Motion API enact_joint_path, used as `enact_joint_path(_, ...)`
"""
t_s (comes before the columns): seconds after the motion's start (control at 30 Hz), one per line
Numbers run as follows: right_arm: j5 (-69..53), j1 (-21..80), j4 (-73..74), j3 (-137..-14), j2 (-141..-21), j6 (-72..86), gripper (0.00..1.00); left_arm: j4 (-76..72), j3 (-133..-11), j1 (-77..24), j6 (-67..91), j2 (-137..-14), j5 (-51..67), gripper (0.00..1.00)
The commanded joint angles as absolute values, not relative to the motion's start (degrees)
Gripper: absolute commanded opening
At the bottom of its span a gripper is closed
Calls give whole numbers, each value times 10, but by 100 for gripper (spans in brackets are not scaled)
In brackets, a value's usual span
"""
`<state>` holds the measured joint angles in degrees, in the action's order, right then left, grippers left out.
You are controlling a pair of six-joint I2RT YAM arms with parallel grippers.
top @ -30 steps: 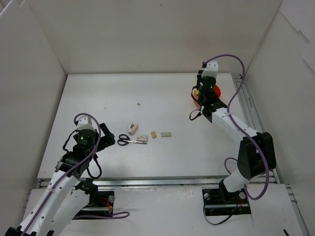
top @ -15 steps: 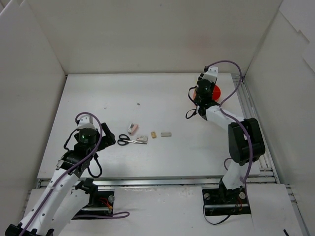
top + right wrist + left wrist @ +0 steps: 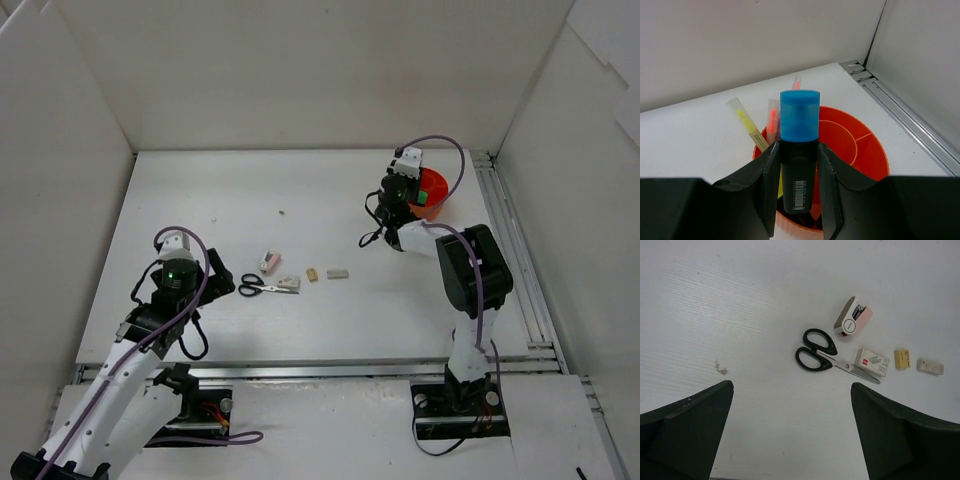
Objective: Sort the stationery into containers
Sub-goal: Place the pen in the storage box.
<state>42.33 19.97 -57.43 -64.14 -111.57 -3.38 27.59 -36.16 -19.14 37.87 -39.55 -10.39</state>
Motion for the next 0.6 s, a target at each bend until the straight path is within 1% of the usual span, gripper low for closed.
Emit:
enact_joint_path(0.0,491,209,-728,-638,-1138,-80,0,258,-397,-193,370,-394,-116,100)
enact_joint_path(0.23,536,228,-906,-641,-1197,-189,7,265,-402,-193,369,-391,-120,99)
enact_joint_path(0.33,554,238,-960,-642,-1218,-218,10,265,-403,-193,369,-393,-120,100)
enact_joint_path(0.4,562,243,-965,-642,-1224,-229,11,266,-403,-193,370,-394,-120,100)
enact_joint_path(0.5,578,251,-964,-636,-1221,-229,19,267,-404,-193,370,-394,-120,99)
enact_joint_path(0.53,581,253,-963,-632,-1216,-228,26,268,-403,-193,371,-393,-120,100)
enact_joint_path(0.57,582,255,-962,-623,-1212,-225,30,268,-403,-193,370,-393,-120,99)
